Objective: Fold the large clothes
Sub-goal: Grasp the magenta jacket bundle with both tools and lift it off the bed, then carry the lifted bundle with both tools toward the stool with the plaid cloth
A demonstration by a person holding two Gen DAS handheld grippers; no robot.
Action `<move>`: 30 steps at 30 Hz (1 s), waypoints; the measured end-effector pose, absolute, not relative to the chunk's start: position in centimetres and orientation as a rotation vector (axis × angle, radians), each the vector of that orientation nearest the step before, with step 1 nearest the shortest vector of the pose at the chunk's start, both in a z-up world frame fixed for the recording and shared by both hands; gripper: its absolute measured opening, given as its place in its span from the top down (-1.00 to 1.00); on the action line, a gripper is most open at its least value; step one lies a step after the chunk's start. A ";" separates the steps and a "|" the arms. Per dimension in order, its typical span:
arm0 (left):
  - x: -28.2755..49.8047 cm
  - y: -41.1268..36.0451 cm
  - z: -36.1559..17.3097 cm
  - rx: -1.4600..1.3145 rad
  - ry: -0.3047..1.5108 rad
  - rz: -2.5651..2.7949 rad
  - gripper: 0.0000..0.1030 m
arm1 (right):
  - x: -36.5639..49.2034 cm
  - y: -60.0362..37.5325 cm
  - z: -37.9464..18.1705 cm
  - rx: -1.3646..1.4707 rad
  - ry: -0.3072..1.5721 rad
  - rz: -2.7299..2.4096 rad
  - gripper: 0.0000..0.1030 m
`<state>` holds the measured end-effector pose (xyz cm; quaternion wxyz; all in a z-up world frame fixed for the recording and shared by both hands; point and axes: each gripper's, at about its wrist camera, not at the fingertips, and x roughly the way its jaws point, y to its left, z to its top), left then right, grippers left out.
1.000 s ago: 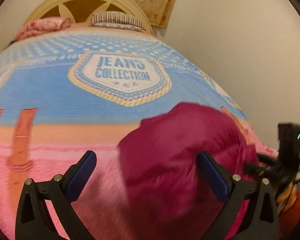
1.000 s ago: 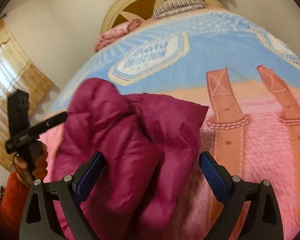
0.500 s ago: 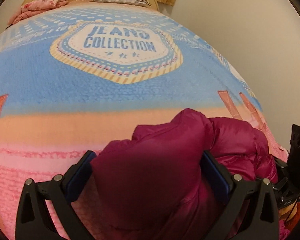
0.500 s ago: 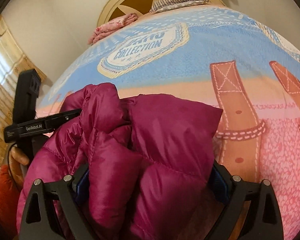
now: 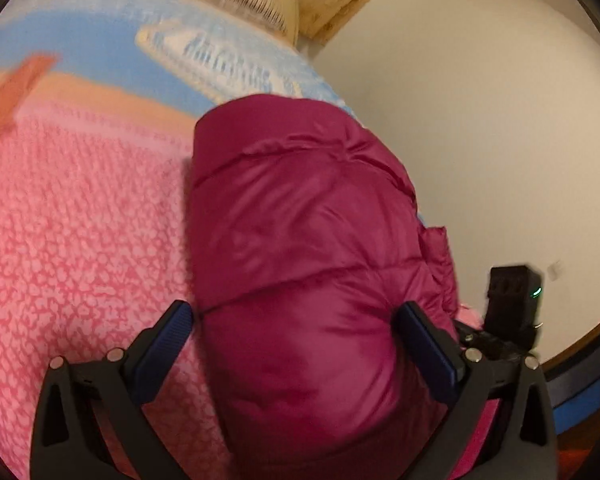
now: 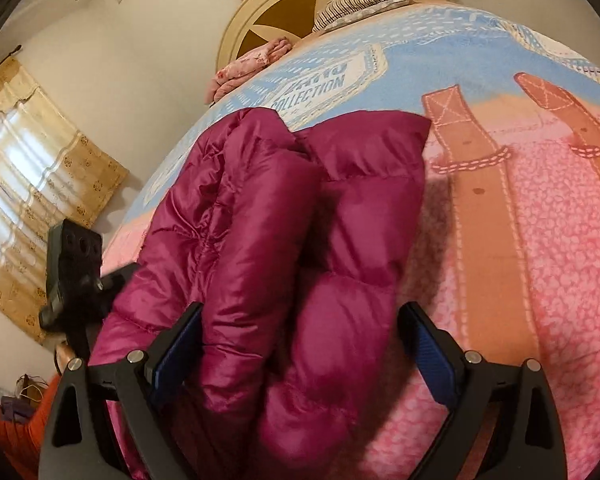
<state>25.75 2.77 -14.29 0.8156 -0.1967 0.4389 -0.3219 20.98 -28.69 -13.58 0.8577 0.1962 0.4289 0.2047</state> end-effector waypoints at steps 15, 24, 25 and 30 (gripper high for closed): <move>21.7 1.0 -12.8 -0.360 0.918 -0.655 -0.41 | 18.3 -25.7 -13.3 0.508 0.898 0.374 0.37; 15.6 -1.5 -9.6 -0.389 0.890 -0.767 -0.38 | 9.6 -27.7 -8.8 0.536 0.814 0.308 0.43; 15.1 -2.1 -9.2 -0.385 0.883 -0.784 -0.38 | 8.3 -28.4 -8.2 0.543 0.799 0.294 0.43; 12.6 -6.0 -7.2 -0.365 0.868 -0.894 -0.38 | 2.1 -31.4 -5.7 0.547 0.737 0.228 0.43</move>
